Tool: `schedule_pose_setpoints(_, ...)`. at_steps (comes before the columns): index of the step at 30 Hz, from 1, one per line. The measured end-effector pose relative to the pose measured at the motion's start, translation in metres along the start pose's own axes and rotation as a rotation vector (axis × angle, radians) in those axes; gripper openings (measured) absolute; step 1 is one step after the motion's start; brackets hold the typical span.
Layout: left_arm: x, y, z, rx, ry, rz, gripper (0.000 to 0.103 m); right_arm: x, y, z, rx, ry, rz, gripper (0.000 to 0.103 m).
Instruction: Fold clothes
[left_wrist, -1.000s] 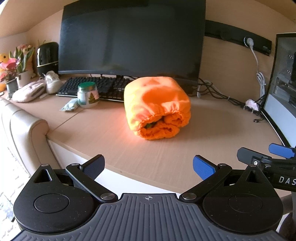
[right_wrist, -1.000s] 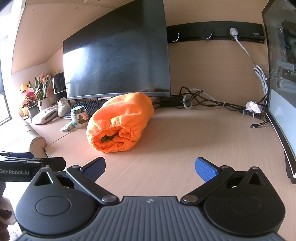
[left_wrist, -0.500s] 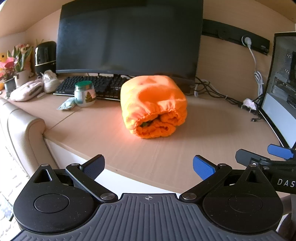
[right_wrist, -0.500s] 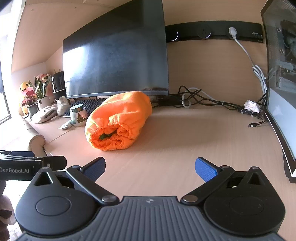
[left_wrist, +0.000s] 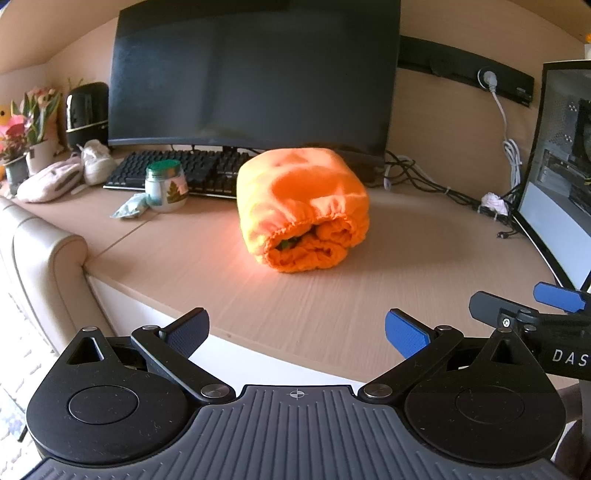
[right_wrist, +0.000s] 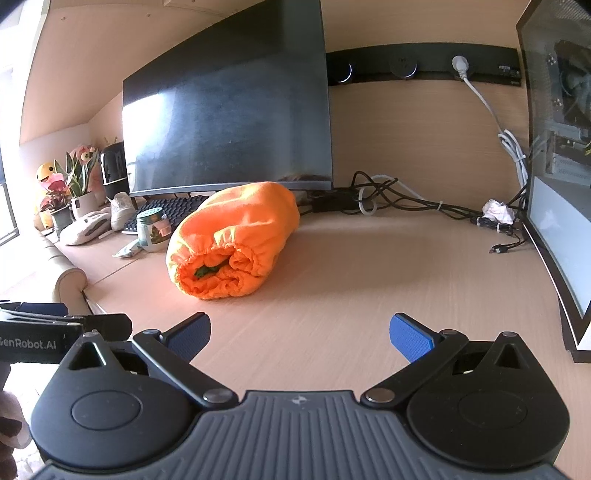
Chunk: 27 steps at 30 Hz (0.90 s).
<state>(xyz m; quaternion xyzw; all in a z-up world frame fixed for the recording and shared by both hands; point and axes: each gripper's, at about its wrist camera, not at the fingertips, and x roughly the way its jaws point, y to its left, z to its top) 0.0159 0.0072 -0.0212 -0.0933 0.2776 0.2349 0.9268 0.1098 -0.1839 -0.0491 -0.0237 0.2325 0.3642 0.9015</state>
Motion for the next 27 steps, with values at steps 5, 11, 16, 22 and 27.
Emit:
schedule_pose_setpoints(5, -0.001, 0.003, 0.000, -0.005, 0.000, 0.006, 0.103, 0.001, 0.003, 0.001, -0.009, -0.001, 0.009, 0.103)
schedule_pose_setpoints(11, -0.001, 0.006, -0.001, -0.013, 0.003, 0.008, 0.103, 0.004, 0.005, 0.001, -0.020, 0.007, 0.014, 0.103)
schedule_pose_setpoints(16, 0.002, 0.008, -0.001, -0.024, 0.014, 0.010, 0.103, 0.006, 0.005, 0.000, -0.025, 0.017, 0.017, 0.103)
schedule_pose_setpoints(22, 0.007, 0.009, -0.002, -0.030, 0.032, 0.012, 0.103, 0.009, 0.004, 0.000, -0.018, 0.025, 0.010, 0.103)
schedule_pose_setpoints(27, 0.008, 0.015, -0.002, -0.038, 0.021, 0.025, 0.103, 0.017, 0.006, 0.000, -0.022, 0.041, 0.018, 0.103)
